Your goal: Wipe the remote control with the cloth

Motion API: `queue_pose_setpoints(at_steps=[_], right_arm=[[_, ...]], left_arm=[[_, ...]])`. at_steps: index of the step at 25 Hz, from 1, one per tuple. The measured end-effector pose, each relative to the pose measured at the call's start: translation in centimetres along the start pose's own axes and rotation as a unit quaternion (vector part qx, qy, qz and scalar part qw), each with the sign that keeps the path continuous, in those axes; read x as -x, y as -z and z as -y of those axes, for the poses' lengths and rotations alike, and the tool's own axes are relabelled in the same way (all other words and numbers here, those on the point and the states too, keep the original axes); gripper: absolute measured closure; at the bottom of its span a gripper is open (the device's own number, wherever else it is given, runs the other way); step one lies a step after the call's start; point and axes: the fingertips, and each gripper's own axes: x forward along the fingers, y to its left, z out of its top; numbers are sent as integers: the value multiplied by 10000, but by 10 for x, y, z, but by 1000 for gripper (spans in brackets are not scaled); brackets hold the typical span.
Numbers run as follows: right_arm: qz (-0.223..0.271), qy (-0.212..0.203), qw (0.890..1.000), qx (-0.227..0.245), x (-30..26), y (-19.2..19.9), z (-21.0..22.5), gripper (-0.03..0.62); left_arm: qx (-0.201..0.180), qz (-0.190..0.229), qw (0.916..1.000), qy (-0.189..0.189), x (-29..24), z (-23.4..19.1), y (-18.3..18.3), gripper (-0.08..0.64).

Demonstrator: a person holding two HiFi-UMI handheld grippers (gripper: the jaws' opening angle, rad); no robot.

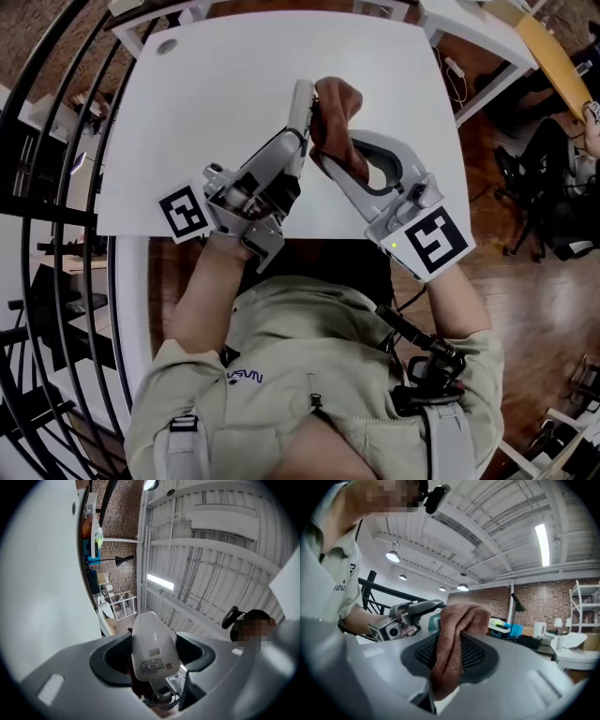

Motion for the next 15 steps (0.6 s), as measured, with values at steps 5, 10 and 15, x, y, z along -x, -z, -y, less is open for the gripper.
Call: queue_pose_setpoints(at_steps=[5, 10, 15], right_arm=[[-385, -751, 9964, -30, 10, 12, -30, 499], [-6, 674, 9970, 392, 29, -36, 42, 497], [-1314, 245, 9812, 1391, 7, -9, 24, 497]], left_arm=[[-1383, 8, 9882, -655, 6, -3, -26, 261], [-5105, -1405, 8244, -2002, 0, -12, -15, 261], [-7060, -2752, 6094, -2331, -12, -29, 36, 262]])
